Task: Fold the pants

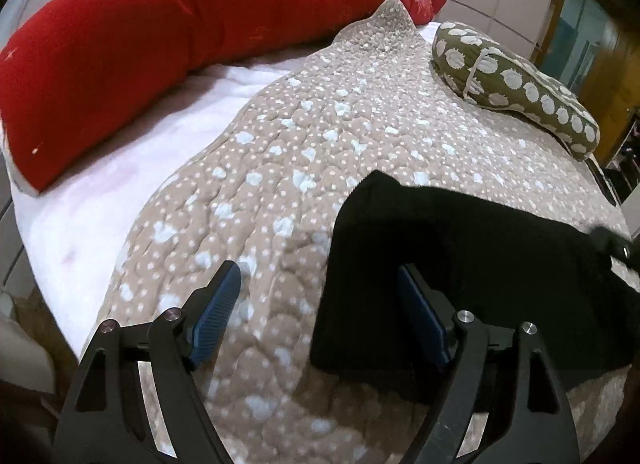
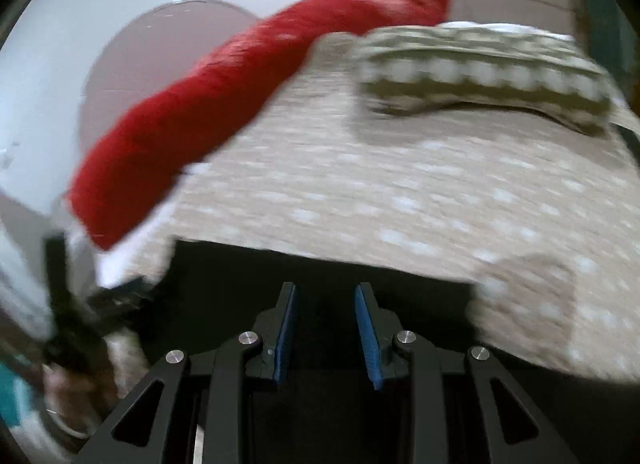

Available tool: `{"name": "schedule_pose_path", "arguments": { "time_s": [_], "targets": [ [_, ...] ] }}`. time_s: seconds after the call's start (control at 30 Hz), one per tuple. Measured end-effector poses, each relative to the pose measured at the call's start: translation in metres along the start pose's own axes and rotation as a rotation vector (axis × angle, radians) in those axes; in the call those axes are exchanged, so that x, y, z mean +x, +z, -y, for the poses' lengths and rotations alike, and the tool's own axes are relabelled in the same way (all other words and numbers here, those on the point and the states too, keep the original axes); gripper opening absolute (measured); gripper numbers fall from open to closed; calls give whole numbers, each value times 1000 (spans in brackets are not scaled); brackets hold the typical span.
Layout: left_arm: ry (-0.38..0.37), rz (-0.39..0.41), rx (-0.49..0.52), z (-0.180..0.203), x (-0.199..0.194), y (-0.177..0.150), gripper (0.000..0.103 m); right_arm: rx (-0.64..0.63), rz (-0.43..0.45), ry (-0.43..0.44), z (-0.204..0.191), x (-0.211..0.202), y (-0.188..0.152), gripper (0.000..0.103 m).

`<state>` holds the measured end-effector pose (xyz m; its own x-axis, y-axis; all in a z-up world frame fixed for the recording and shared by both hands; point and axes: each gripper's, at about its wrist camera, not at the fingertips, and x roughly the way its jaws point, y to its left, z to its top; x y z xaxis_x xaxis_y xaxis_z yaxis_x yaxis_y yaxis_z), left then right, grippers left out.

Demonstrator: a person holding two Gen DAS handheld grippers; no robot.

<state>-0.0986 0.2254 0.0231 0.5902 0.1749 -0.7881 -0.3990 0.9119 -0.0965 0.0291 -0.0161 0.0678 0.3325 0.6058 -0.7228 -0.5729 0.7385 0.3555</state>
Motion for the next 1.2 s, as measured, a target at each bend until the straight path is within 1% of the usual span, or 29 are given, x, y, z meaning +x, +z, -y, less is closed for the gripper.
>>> {"name": "schedule_pose_path", "arguments": {
  "time_s": [0.03, 0.07, 0.13, 0.2, 0.27, 0.33, 0.37, 0.43, 0.5, 0.53, 0.63, 0.7, 0.77, 0.8, 0.83, 0.9, 1.07, 1.2],
  "targets": [
    [1, 4, -1, 0, -2, -2, 81, -8, -9, 38, -7, 6, 4, 29],
    [-2, 9, -5, -2, -5, -5, 81, -17, -31, 115, -22, 22, 12, 29],
    [-11, 14, -17, -3, -8, -8, 81, -44, -56, 169, -45, 44, 20, 29],
    [-24, 18, -25, -6, -11, -10, 81, -133, -83, 141, -76, 70, 25, 29],
    [-34, 16, -29, -7, -10, -10, 81, -210, -113, 62, -102, 100, 30, 28],
    [-40, 15, -31, -7, -9, -9, 81, -254, -139, 1, -114, 121, 32, 29],
    [-43, 16, -33, -8, -9, -9, 81, -279, -149, -16, -120, 132, 33, 28],
    [-43, 18, -30, -9, -9, -10, 81, -292, -163, -13, -125, 143, 36, 29],
    [-44, 20, -26, -9, -9, -10, 81, -302, -180, 19, -130, 151, 37, 29],
    [-44, 19, -29, -9, -9, -10, 81, -313, -187, 17, -131, 151, 39, 28],
    [-35, 15, -29, -6, -10, -9, 81, -283, -162, 59, -121, 131, 44, 28],
    [-28, 12, -29, -4, -12, -7, 81, -254, -133, 45, -107, 108, 44, 28],
    [-29, 17, -27, 1, -15, -4, 81, -256, -109, -17, -92, 85, 37, 28],
    [-33, 22, -21, 6, -17, -3, 81, -252, -90, -60, -80, 68, 28, 28],
    [-34, 29, -14, 10, -19, -1, 81, -245, -80, -78, -73, 60, 24, 29],
    [-27, 44, 11, 21, -22, 2, 81, -196, -62, -127, -49, 35, 8, 28],
    [-40, 69, 71, 52, -29, 5, 81, -116, -17, -245, -5, -20, -32, 29],
    [-32, 80, 122, 75, -33, 4, 81, -72, 3, -281, 13, -45, -51, 28]
  ]
}}
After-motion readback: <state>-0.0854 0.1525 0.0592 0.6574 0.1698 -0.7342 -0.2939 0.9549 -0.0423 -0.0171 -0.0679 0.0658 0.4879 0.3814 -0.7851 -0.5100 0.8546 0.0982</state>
